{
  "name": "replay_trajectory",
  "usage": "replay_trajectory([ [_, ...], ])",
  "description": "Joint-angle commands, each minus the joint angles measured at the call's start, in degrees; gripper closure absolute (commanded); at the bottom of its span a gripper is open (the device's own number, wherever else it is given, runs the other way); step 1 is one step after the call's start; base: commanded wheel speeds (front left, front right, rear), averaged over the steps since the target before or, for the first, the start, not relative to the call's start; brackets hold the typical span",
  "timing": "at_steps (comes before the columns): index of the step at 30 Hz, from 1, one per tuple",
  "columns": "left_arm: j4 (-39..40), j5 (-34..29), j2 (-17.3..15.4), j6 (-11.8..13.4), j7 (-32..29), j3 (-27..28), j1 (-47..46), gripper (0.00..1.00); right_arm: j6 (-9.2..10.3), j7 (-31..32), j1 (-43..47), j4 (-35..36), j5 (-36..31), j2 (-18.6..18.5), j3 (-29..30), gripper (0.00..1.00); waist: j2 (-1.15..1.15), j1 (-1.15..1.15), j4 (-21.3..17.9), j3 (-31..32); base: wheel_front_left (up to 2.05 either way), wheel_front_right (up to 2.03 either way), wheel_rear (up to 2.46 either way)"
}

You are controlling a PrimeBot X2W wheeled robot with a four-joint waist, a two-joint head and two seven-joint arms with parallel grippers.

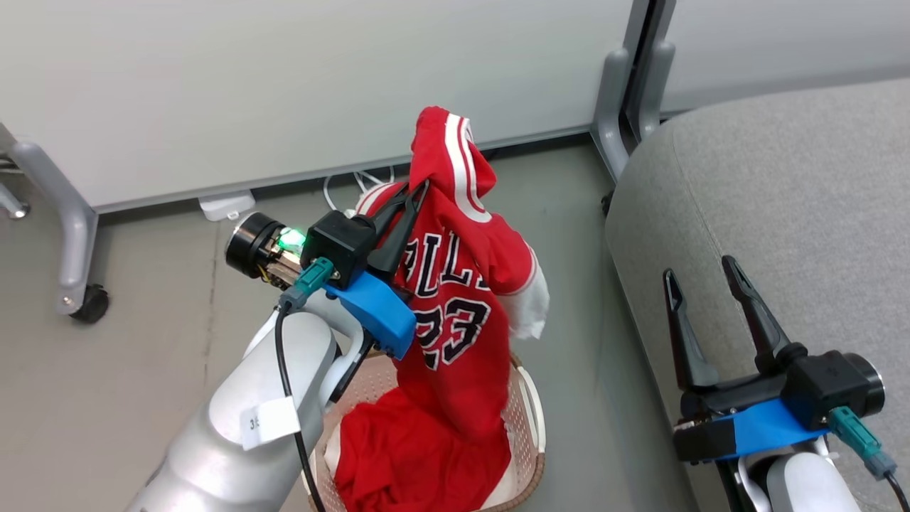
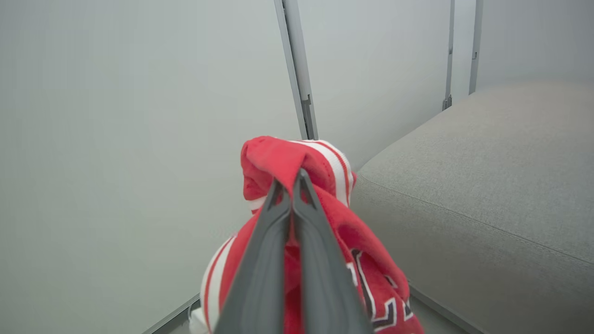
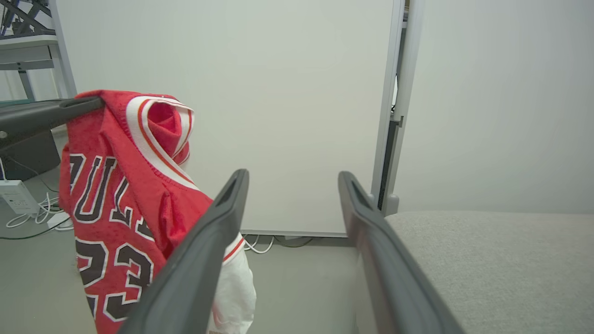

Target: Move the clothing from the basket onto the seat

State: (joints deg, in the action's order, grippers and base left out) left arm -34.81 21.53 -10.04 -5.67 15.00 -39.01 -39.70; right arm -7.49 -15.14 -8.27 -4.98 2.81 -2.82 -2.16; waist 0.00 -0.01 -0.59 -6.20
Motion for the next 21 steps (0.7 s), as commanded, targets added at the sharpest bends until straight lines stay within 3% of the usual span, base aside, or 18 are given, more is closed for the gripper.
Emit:
replay_trajectory([
  [1, 0.51, -0.37, 0.11, -0.26, 0.27, 0.38, 0.7, 1.0, -0.01, -0.02, 1.12, -0.16, 0.45, -0.11, 0.06, 0.0, 0.0, 0.01, 0.64, 1.03, 0.0, 0.0, 0.0],
  [21, 3.94, -1.03, 0.64, -0.43, 0.27, -0.71, 2.84, 1.0, -0.01, -0.02, 1.02, 0.04, 0.58, -0.32, -2.43, 0.0, 0.0, 0.01, 2.34, 2.99, 0.0, 0.0, 0.0],
])
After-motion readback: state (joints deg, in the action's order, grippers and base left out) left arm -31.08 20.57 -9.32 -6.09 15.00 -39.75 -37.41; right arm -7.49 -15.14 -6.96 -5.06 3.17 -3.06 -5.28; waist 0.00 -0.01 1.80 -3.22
